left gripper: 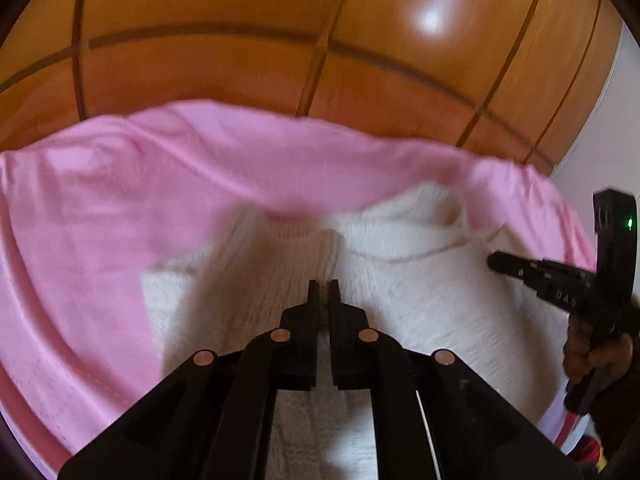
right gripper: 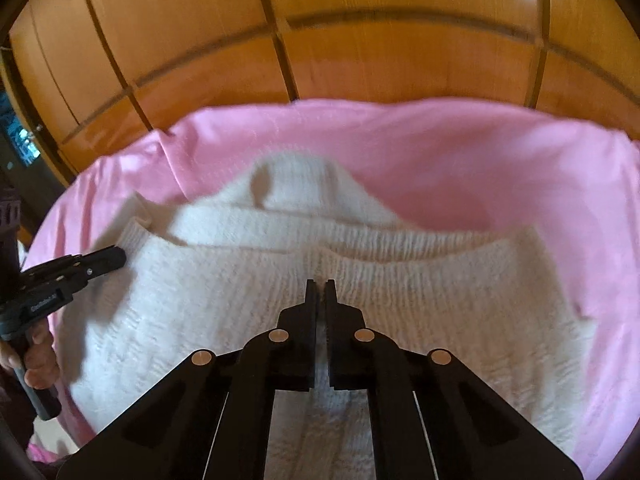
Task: Fold small clothes
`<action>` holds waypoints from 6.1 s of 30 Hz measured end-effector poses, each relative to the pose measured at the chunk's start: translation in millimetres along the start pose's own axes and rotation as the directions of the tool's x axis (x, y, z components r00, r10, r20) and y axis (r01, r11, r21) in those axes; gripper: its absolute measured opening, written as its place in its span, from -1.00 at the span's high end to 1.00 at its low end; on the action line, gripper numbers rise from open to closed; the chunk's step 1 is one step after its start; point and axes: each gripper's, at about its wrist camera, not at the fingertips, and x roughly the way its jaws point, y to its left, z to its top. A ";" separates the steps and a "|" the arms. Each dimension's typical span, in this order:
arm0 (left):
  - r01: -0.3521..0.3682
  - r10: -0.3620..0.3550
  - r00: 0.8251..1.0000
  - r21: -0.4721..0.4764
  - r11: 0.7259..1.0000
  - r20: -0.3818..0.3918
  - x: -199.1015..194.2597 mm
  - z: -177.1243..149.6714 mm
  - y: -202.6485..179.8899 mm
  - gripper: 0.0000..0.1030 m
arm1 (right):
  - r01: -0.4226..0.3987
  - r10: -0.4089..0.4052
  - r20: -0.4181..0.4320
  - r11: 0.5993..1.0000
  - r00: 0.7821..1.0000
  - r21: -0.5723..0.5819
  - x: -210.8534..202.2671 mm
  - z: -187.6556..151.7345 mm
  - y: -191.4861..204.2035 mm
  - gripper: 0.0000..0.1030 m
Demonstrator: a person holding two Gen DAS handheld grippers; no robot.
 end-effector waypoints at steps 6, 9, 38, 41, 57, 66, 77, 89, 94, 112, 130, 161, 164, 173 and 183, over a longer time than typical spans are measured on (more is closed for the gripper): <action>-0.052 0.049 0.996 0.027 0.998 0.078 0.7 29.5 -11.1 0.93 | 0.042 -0.042 0.109 0.999 0.993 -0.002 -21.8 24.3 -3.4 0.95; -0.131 0.131 0.991 0.006 0.991 0.004 38.8 32.7 -4.3 0.92 | 0.137 -0.137 0.098 0.991 0.986 0.002 2.5 26.1 -7.6 0.95; 0.016 -0.020 1.000 -0.354 0.935 -0.008 -87.6 -134.3 92.2 0.03 | 0.189 -0.195 0.100 0.980 0.976 0.064 -60.4 -40.8 -39.5 -0.29; 0.024 -0.035 0.999 -0.341 0.940 -0.027 -76.2 -137.6 82.2 0.03 | 0.232 -0.239 0.047 0.966 0.970 0.114 -92.8 -81.5 -69.2 -0.29; -0.105 0.082 0.993 -0.303 0.947 -0.087 -77.8 -114.6 84.3 0.91 | 0.171 -0.172 -0.022 0.939 0.985 0.298 -122.7 -145.1 -119.9 0.92; -0.241 0.244 0.970 -0.241 0.940 -0.018 -100.2 -109.3 66.0 0.43 | 0.247 -0.254 -0.012 0.928 0.967 0.278 -117.4 -138.7 -113.7 -0.30; 0.046 -0.045 0.998 0.021 0.999 -0.042 -63.4 -107.0 -39.7 0.43 | -0.022 0.024 0.024 0.995 0.999 -0.101 -87.7 -110.2 28.6 0.19; 0.006 -0.003 0.993 0.026 1.000 -0.122 -35.7 -121.3 -46.9 0.34 | -0.058 0.050 -0.105 0.995 0.993 -0.081 -39.7 -127.5 25.3 0.23; -0.076 0.074 0.996 -0.040 0.996 -0.042 -63.6 -123.7 -31.2 0.18 | -0.105 0.103 -0.027 0.988 0.994 -0.114 -72.0 -115.1 54.4 0.22; -0.311 0.313 0.950 -0.128 0.942 -0.005 -84.9 -109.4 -7.3 -0.10 | -0.075 0.066 -0.089 0.991 0.994 -0.113 -38.1 -127.2 69.1 0.03; -0.329 0.333 0.943 -0.179 0.927 -0.004 -72.2 -52.3 45.1 -0.21 | 0.056 -0.057 0.011 0.990 0.998 0.128 -71.3 -92.2 -3.4 -0.13; -0.482 0.470 0.876 -0.195 0.854 -0.105 24.9 -17.5 61.5 0.28 | 0.349 -0.349 -0.045 0.905 0.936 0.244 9.6 -44.1 -110.1 -0.24; -0.457 0.453 0.889 -0.222 0.862 -0.070 0.3 -21.2 57.2 0.26 | 0.307 -0.308 -0.036 0.922 0.951 0.237 0.8 -39.9 -110.0 -0.35; -0.382 0.387 0.922 -0.135 0.914 0.019 -46.9 -41.6 4.7 -0.02 | 0.159 -0.188 0.046 0.919 0.981 0.360 -70.0 -71.9 -140.3 -0.68; -0.360 0.362 0.932 -0.065 0.931 0.008 -51.0 -58.1 -40.2 -0.11 | -0.022 0.018 0.014 0.877 1.000 0.480 -72.5 -127.9 -166.9 -0.72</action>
